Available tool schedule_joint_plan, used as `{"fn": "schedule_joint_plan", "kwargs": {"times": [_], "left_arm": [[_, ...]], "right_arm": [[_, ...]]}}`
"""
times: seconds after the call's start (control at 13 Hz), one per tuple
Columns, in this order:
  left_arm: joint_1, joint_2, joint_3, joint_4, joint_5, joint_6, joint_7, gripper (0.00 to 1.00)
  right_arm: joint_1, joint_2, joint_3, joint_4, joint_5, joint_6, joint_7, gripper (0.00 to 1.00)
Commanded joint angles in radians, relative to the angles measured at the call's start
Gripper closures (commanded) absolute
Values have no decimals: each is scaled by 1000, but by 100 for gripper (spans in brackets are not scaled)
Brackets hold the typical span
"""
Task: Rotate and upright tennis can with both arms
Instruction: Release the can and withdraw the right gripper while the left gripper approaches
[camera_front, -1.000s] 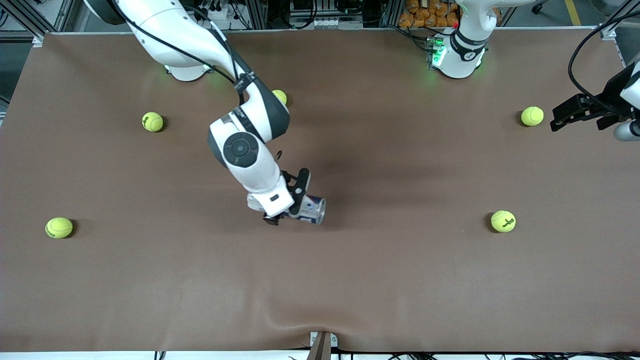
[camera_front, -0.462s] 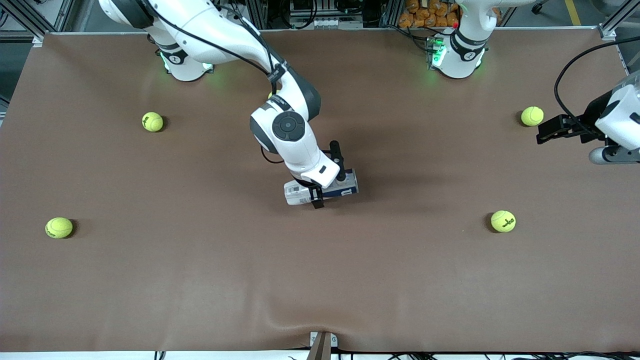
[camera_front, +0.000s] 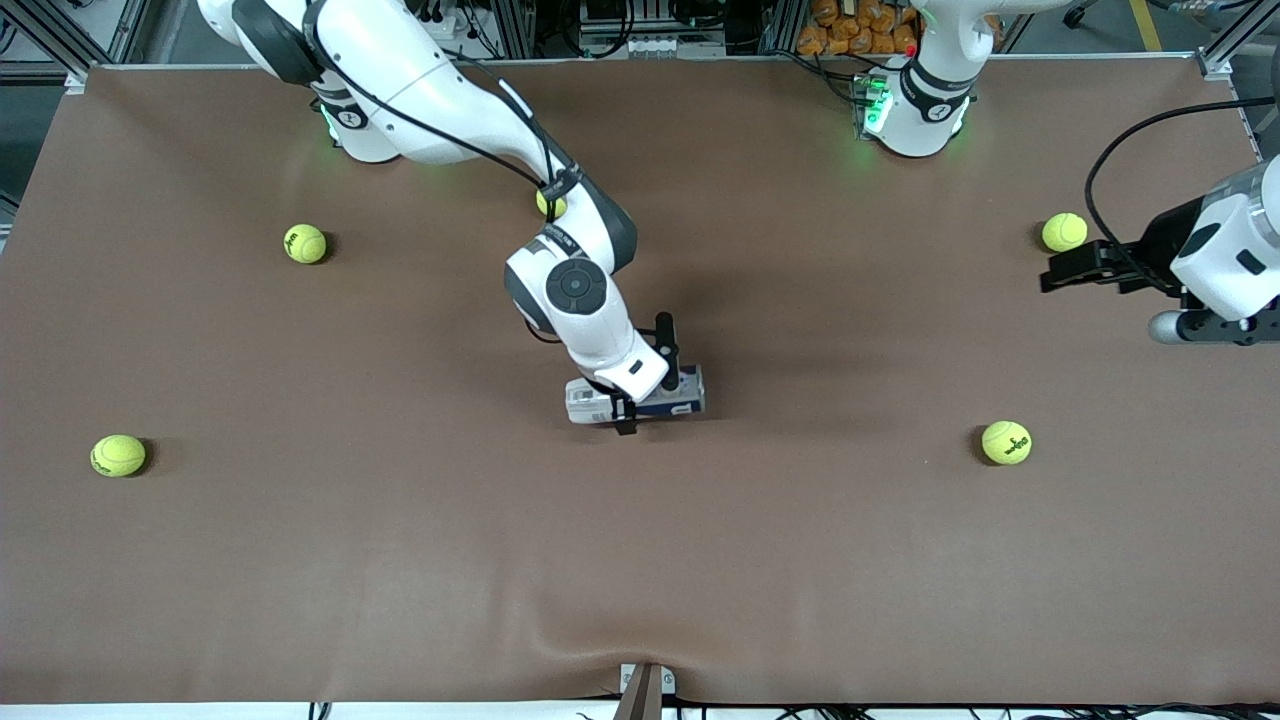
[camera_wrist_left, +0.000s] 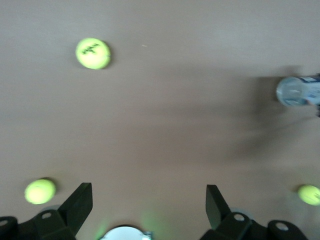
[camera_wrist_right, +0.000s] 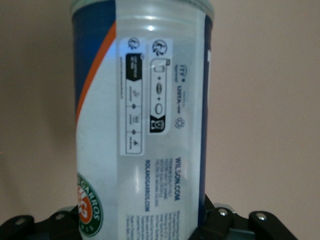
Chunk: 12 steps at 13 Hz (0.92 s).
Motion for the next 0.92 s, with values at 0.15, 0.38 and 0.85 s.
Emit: {"fn": "schedule_joint_plan", "kwargs": {"times": [0.15,0.38,0.85], "left_arm": [[11,66,0,12,-158,-19,19,0],[19,104,1,13,-265,-19,20,0],[74,248,1,3,-579,-19,69,0]], "right_arm": [[-2,6,-2,7,-41,23,80,0],[1,-23,0,4,-37,8,83,0],[-4,-217,3,4,-23,-216,227,0]]}}
